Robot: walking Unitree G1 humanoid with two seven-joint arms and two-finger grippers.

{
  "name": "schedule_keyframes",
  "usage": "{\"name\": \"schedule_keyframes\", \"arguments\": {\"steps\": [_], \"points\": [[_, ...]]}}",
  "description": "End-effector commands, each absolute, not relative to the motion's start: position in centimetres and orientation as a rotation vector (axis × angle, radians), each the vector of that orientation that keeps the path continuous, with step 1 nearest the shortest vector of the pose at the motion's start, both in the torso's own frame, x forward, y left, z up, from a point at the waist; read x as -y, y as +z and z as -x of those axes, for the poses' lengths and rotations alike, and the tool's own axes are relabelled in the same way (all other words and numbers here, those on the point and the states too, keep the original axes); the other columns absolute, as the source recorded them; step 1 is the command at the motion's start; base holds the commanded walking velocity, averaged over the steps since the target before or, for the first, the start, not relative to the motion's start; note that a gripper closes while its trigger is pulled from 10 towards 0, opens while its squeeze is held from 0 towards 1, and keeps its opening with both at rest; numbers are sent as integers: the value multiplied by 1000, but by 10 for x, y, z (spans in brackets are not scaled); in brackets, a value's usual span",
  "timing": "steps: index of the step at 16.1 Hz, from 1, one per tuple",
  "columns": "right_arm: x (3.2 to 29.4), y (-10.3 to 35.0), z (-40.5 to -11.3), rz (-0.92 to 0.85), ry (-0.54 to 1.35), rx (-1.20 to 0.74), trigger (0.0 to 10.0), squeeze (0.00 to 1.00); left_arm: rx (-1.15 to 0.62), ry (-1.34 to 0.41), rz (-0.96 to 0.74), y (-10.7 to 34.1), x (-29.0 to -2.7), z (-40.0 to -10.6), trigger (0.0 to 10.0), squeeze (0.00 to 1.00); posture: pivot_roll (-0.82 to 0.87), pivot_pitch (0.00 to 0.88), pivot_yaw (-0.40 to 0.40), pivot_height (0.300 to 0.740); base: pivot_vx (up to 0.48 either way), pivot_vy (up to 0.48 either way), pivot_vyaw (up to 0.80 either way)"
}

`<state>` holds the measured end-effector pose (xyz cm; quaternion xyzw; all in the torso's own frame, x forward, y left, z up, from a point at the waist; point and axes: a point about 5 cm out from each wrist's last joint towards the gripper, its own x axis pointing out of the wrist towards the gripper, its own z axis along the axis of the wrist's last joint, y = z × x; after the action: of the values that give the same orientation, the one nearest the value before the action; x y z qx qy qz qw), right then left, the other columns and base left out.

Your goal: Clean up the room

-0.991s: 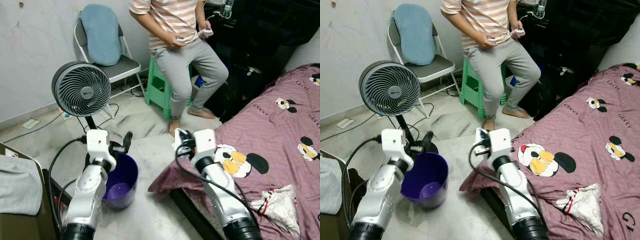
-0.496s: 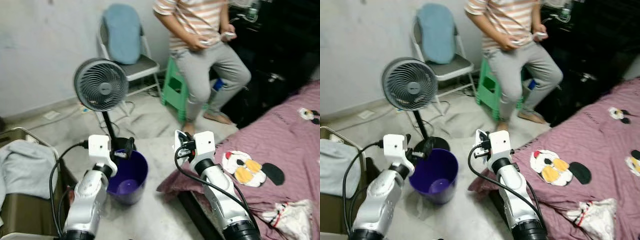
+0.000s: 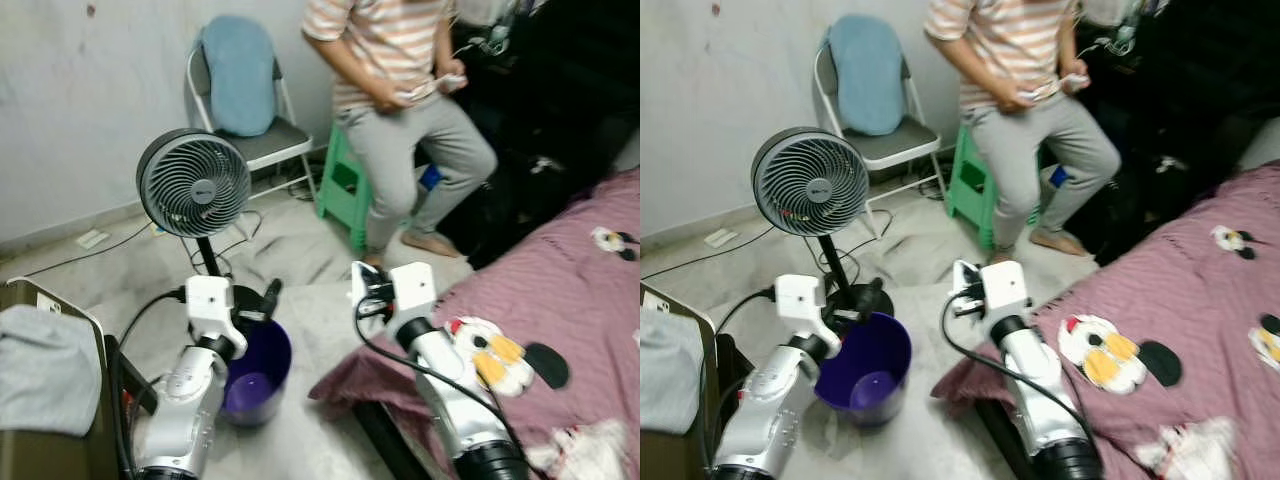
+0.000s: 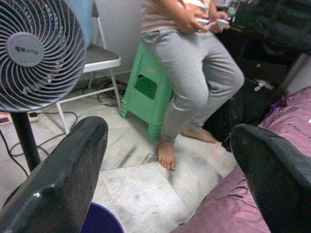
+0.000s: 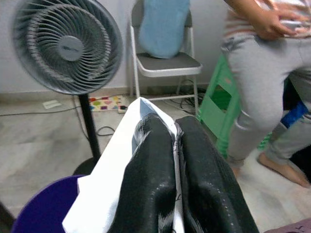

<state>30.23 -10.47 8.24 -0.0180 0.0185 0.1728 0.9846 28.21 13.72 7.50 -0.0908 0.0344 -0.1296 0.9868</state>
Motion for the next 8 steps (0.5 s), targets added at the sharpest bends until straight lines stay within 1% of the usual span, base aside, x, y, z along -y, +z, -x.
{"name": "schedule_keyframes", "arguments": {"steps": [1, 5, 8], "points": [[98, 85, -303, 38, 372, -32, 10000, 0, -53, -259, 174, 80, -141, -283, 10000, 0, 2, 0, -4, 740, 379, 0, 0], [96, 85, -304, 37, 381, -34, 10000, 0, -60, -251, 171, 79, -142, -283, 10000, 0, 4, 0, -5, 740, 351, 0, 0], [95, 85, -304, 37, 385, -38, 10000, 0, -78, -226, 166, 77, -144, -284, 10000, 0, 7, 0, -7, 740, 0, 0, 0]]}}
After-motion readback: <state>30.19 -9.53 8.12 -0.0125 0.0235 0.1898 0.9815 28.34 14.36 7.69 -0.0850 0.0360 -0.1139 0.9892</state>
